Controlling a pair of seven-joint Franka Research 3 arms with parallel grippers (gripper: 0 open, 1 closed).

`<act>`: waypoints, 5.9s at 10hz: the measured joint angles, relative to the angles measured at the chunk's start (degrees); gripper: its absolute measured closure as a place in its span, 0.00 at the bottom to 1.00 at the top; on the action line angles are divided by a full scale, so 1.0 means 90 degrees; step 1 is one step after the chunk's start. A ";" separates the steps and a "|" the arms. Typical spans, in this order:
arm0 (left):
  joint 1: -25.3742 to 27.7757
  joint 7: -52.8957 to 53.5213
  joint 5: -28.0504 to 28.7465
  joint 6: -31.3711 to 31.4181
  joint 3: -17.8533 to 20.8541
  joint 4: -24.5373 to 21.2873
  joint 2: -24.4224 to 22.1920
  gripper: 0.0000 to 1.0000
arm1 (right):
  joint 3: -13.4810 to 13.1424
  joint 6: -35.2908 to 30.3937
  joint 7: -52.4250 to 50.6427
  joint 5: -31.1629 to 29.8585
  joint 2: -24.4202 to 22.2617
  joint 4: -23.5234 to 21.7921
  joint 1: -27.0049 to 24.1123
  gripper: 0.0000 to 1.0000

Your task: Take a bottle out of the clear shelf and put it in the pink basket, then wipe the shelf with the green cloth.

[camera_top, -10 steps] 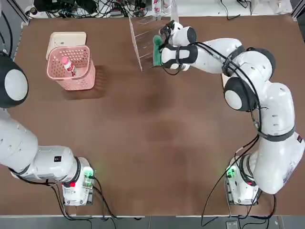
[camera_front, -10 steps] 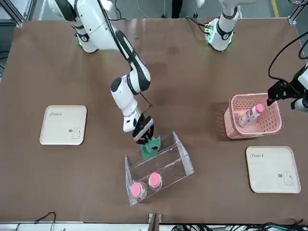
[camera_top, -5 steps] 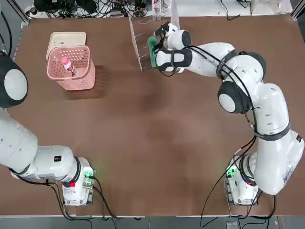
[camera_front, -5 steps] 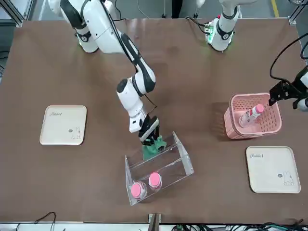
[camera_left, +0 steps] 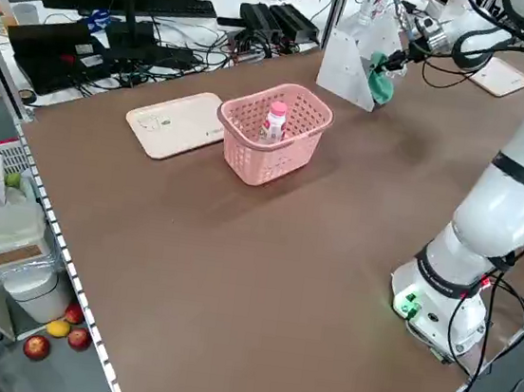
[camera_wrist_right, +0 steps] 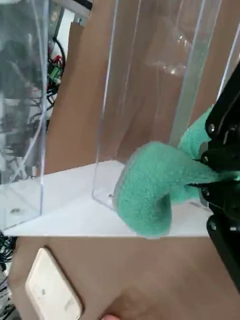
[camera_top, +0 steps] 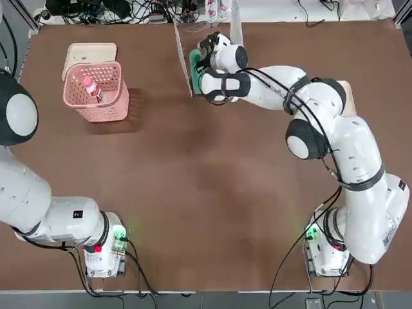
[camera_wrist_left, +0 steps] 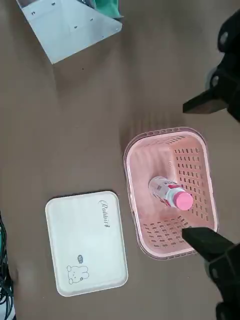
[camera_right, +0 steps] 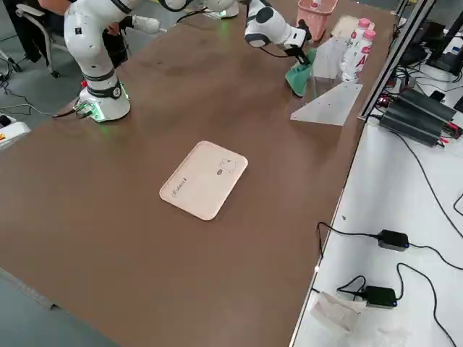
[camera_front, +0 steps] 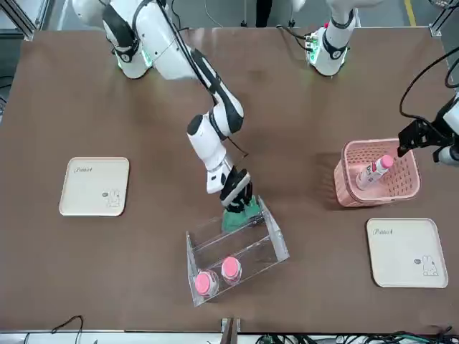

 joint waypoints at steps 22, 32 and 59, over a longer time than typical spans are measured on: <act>-0.0004 0.0000 0.0000 -0.0358 -0.0067 -0.0021 0.0001 0.00 | -0.0184 -0.0003 -0.0813 0.0813 -0.0116 -0.0201 -0.0099 0.94; -0.0019 0.0000 0.0000 -0.0360 -0.0080 -0.0019 0.0001 0.00 | -0.0263 -0.1585 -0.2348 0.0761 -0.1470 -0.1092 -0.1425 0.94; 0.0012 0.0000 0.0000 -0.0360 -0.0259 -0.0016 0.0001 0.00 | -0.0294 -0.9204 -0.5683 0.0813 -0.3475 -0.3976 -0.9391 0.94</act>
